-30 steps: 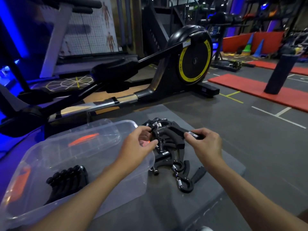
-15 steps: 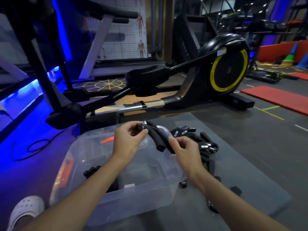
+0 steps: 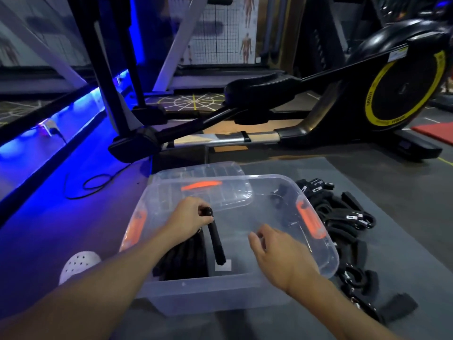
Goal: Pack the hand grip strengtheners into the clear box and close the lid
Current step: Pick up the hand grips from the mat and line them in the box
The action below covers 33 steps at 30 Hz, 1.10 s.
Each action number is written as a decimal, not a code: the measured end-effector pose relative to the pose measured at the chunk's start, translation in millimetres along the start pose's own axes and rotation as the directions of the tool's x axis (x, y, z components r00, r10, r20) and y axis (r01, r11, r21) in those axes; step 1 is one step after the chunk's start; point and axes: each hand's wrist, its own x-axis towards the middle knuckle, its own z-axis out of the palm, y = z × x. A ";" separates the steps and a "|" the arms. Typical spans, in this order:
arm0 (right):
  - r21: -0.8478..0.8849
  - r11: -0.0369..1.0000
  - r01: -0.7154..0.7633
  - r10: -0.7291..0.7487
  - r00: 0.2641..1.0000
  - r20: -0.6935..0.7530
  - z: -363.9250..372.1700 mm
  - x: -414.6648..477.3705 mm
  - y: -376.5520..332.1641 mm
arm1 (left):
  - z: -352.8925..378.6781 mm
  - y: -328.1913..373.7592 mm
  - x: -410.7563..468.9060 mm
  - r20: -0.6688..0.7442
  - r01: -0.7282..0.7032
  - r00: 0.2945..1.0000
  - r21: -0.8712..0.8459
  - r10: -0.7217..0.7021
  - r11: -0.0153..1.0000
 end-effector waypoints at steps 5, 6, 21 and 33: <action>-0.035 0.998 -0.053 0.055 0.998 0.036 -2.6 0.3 -2.5 | 13.8 -17.1 12.1 0.123 0.040 0.991 0.124 -0.056 0.991; -0.040 0.998 -0.057 0.059 0.997 0.047 -2.9 0.3 -2.9 | 16.9 -20.3 12.9 0.144 0.042 0.988 0.138 -0.062 0.990; -0.035 0.997 -0.070 0.072 0.996 0.053 -7.7 -3.5 -7.7 | 24.4 -46.9 8.2 0.203 0.116 0.965 0.230 -0.164 0.966; 0.218 0.974 -0.056 0.074 0.994 -0.075 -13.5 -4.3 2.1 | 3.5 60.1 -1.5 0.052 -0.170 0.985 0.145 0.164 0.975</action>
